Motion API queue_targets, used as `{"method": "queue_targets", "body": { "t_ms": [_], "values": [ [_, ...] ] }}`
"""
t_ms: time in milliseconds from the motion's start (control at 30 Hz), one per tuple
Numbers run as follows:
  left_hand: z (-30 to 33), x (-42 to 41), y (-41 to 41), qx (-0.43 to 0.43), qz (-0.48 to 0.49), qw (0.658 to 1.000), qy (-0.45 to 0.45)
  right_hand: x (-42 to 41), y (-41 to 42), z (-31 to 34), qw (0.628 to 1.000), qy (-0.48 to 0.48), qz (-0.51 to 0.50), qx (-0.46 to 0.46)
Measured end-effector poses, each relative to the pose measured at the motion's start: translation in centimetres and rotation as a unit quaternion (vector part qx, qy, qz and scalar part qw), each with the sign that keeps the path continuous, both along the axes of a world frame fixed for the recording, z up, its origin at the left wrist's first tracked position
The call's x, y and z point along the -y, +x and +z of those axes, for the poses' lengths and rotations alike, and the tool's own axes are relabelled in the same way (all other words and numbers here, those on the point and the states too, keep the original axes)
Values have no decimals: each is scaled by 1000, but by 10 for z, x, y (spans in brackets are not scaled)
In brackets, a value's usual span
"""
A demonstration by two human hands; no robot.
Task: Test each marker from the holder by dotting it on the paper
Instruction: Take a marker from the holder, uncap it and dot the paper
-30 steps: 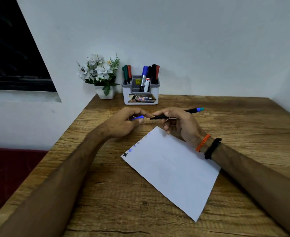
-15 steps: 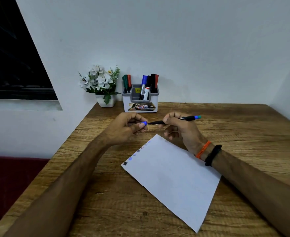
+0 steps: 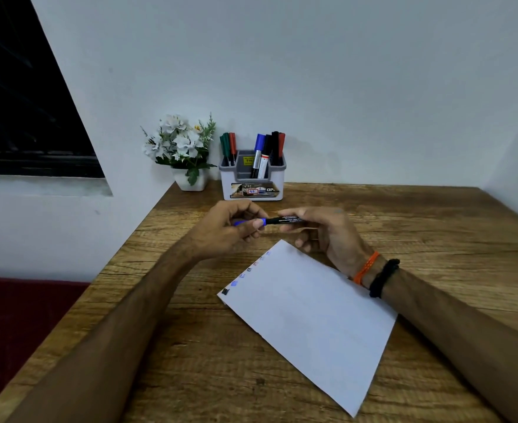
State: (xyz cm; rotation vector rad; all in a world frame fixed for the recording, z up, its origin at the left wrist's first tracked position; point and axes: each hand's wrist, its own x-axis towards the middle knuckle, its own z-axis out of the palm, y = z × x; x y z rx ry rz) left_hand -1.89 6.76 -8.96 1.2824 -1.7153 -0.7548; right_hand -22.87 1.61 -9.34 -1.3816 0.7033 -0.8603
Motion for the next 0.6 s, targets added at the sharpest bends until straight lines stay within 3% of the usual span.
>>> {"method": "queue_targets", "body": {
  "t_ms": [333,600],
  "values": [
    [-2,4,2,0,64,998,-11,4,3,-10,990,-138,-25,-29],
    [-6,3,-6,23,71,997,-19,3,6,-10,985,-171,22,-5]
  ]
}}
